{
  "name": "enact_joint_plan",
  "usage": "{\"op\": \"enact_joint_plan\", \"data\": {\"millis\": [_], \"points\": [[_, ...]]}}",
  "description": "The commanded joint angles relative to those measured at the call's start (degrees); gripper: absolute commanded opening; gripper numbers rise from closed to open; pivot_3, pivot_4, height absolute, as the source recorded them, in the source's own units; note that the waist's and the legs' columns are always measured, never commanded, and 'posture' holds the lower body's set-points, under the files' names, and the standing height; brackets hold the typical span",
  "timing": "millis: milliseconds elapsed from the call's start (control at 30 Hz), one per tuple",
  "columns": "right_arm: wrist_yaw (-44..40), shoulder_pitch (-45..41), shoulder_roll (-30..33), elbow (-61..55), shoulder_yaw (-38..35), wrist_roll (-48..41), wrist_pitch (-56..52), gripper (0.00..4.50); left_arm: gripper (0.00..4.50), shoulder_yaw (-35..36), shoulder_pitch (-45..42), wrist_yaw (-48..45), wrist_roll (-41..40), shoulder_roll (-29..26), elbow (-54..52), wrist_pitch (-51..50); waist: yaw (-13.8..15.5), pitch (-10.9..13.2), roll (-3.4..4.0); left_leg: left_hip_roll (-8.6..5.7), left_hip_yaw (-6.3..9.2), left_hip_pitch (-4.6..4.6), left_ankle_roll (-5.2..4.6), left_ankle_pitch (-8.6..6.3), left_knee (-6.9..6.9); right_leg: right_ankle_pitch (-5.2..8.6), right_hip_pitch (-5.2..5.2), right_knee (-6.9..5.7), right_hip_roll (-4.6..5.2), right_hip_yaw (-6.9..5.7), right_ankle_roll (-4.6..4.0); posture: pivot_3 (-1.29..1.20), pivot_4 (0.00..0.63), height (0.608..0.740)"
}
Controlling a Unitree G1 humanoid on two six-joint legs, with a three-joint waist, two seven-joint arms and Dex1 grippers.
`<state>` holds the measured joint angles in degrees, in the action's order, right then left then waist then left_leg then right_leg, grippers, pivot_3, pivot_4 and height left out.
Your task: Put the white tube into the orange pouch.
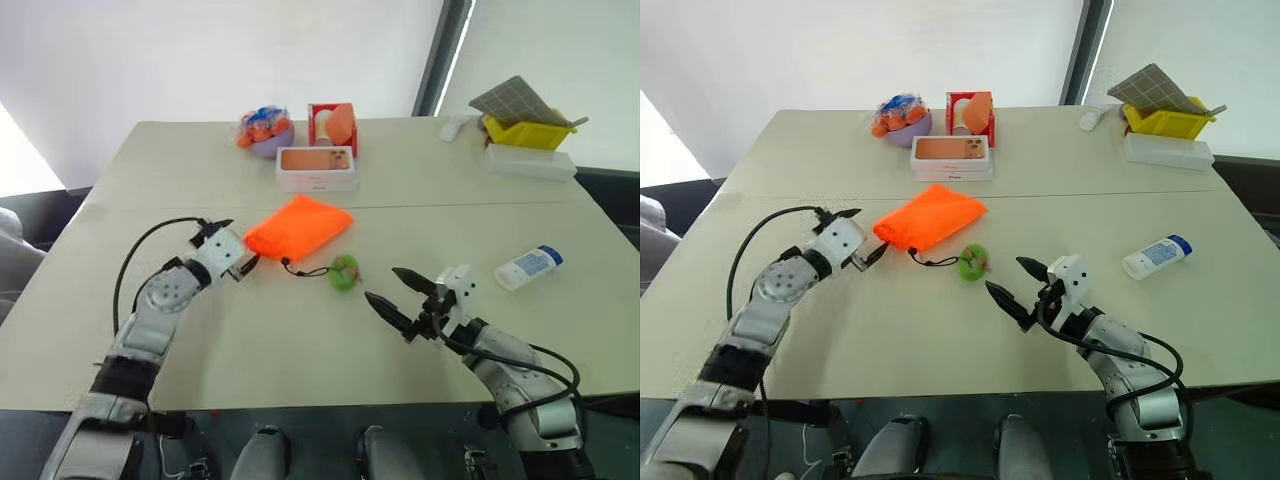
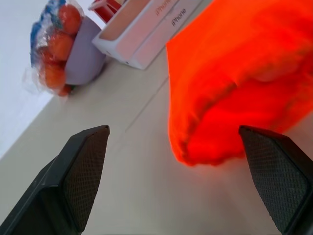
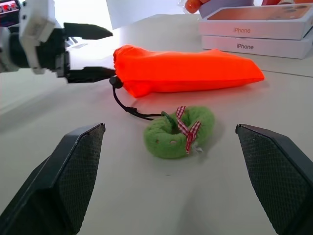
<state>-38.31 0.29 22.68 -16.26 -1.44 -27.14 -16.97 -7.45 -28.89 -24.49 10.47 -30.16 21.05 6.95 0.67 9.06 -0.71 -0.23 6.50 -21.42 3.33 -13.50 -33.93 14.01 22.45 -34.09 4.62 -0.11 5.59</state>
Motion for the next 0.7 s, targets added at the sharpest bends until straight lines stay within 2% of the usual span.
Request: {"op": "enact_joint_plan", "data": {"millis": [33, 100, 167, 233, 300, 433, 700], "points": [[0.4, -0.1, -0.4, -2.5, -0.4, 0.1, 1.1, 4.44, 4.50, -1.8, -4.2, 1.9, 3.2, 1.0, 4.7, 3.5, 0.0, 0.0, 0.00, -0.01, -0.01, 0.01, 0.00, 0.00, 0.00, 0.00, -0.02, 0.00, 0.01, 0.00, 0.01, 0.00, 0.150, 0.740], [0.9, 0.3, -0.4, -3.0, -0.7, 0.2, 1.3, 4.44, 4.50, -2.6, -5.9, 2.3, 4.0, 1.7, 7.5, 4.8, -0.2, 0.0, 0.00, 0.00, -0.01, 0.01, 0.00, 0.00, 0.00, 0.00, -0.02, 0.00, 0.00, 0.00, 0.04, 0.00, 0.150, 0.740], [1.5, 0.8, -0.4, -3.3, -0.9, 0.5, 1.5, 4.50, 3.98, -2.9, -7.0, 2.2, 4.1, 2.2, 9.5, 5.8, -0.4, 0.0, 0.00, 0.00, -0.01, 0.02, 0.00, 0.00, 0.02, -0.02, 0.00, -0.02, -0.01, 0.00, 0.12, 0.00, 0.150, 0.740], [2.2, 1.2, -0.4, -3.6, -1.2, 0.8, 1.7, 4.50, 3.20, -3.1, -7.5, 1.9, 4.2, 2.4, 11.0, 6.5, -0.5, 0.0, 0.00, 0.00, 0.00, 0.03, 0.00, 0.00, 0.05, -0.05, 0.01, -0.05, -0.02, 0.00, 0.23, 0.00, 0.150, 0.740], [2.7, 1.4, -0.4, -3.9, -1.3, 0.9, 1.7, 4.50, 2.06, -3.0, -7.8, 1.5, 4.2, 2.6, 12.0, 7.1, -0.6, 0.0, 0.00, 0.00, 0.00, 0.04, -0.01, 0.00, 0.05, -0.06, 0.02, -0.09, -0.03, 0.00, 0.26, 0.00, 0.150, 0.740], [3.9, 1.7, -0.2, -4.5, -1.4, 1.6, 1.3, 4.50, 0.10, -2.7, -7.7, 0.9, 3.7, 2.9, 12.8, 7.9, -0.4, 0.0, 0.00, 0.00, 0.00, 0.04, -0.01, 0.00, 0.00, -0.06, -0.02, -0.09, -0.02, 0.00, 0.26, 0.00, 0.150, 0.740], [9.5, -3.2, -0.1, -0.5, -0.3, 8.1, 0.6, 4.50, 0.03, 1.1, -4.7, -3.8, -3.7, 4.4, 5.8, 0.8, -0.5, 0.0, 0.00, 0.00, 0.01, 0.04, 0.00, 0.00, 0.00, -0.06, 0.00, -0.11, -0.02, 0.00, 0.24, 0.00, 0.150, 0.740]]}}
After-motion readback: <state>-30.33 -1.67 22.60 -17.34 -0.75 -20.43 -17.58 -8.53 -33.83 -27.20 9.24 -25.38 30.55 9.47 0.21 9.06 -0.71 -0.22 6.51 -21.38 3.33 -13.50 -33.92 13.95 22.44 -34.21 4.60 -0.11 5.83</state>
